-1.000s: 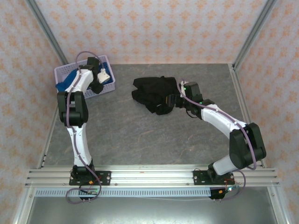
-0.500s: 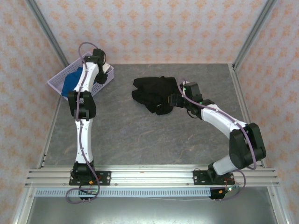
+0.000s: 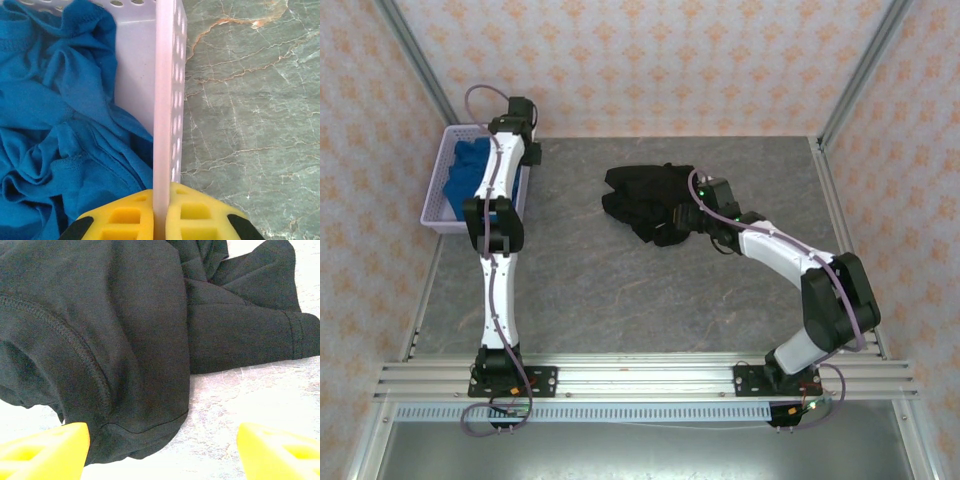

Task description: Fold the inside-out t-shirt

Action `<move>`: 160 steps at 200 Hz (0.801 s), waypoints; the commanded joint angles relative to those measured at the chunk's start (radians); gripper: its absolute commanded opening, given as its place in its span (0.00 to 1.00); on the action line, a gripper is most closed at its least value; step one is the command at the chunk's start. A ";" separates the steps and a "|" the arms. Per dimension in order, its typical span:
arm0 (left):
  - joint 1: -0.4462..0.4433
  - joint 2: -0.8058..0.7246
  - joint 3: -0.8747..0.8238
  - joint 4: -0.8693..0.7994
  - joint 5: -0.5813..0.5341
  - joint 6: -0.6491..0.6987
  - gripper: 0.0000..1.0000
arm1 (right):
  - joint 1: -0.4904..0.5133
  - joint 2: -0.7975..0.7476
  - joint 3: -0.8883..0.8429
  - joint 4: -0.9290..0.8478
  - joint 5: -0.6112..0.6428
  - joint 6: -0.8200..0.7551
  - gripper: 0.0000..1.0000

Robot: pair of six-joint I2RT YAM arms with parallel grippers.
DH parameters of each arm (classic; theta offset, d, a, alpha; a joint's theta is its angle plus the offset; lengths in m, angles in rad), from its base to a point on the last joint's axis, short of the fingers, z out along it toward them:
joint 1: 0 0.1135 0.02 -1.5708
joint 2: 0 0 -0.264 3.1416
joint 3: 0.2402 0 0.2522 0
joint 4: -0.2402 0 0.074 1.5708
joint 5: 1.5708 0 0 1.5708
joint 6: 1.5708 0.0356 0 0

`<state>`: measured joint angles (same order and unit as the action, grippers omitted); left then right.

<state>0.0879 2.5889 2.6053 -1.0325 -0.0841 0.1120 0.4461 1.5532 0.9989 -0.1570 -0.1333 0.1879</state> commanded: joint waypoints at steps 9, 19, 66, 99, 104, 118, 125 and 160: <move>0.005 -0.060 0.011 0.104 -0.075 -0.027 0.09 | 0.000 0.011 0.022 -0.012 0.009 0.007 0.78; 0.010 -0.050 0.029 0.125 -0.088 -0.005 0.09 | -0.001 0.013 0.013 -0.006 0.009 0.007 0.78; 0.015 -0.050 0.138 0.084 0.038 -0.019 0.63 | 0.081 0.059 0.011 0.014 0.012 -0.011 0.75; -0.014 -0.272 -0.052 0.127 0.275 -0.119 0.74 | 0.136 0.116 -0.005 0.073 0.011 -0.007 0.73; -0.027 -0.320 -0.121 0.159 0.303 -0.128 0.74 | 0.142 0.137 0.000 0.089 0.009 -0.007 0.72; -0.078 -0.444 -0.326 0.258 0.379 -0.123 0.74 | 0.153 0.205 0.036 0.119 0.018 0.007 0.64; -0.106 -0.496 -0.421 0.298 0.404 -0.112 0.74 | 0.154 0.236 0.055 0.132 0.033 0.022 0.55; -0.250 -0.600 -0.753 0.403 0.556 0.107 0.74 | 0.130 0.178 0.029 0.183 0.128 -0.023 0.06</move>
<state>-0.0685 1.9923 2.0125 -0.7216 0.3038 0.0544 0.5983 1.8118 1.0409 -0.0551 -0.0994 0.1841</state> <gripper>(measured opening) 0.740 0.167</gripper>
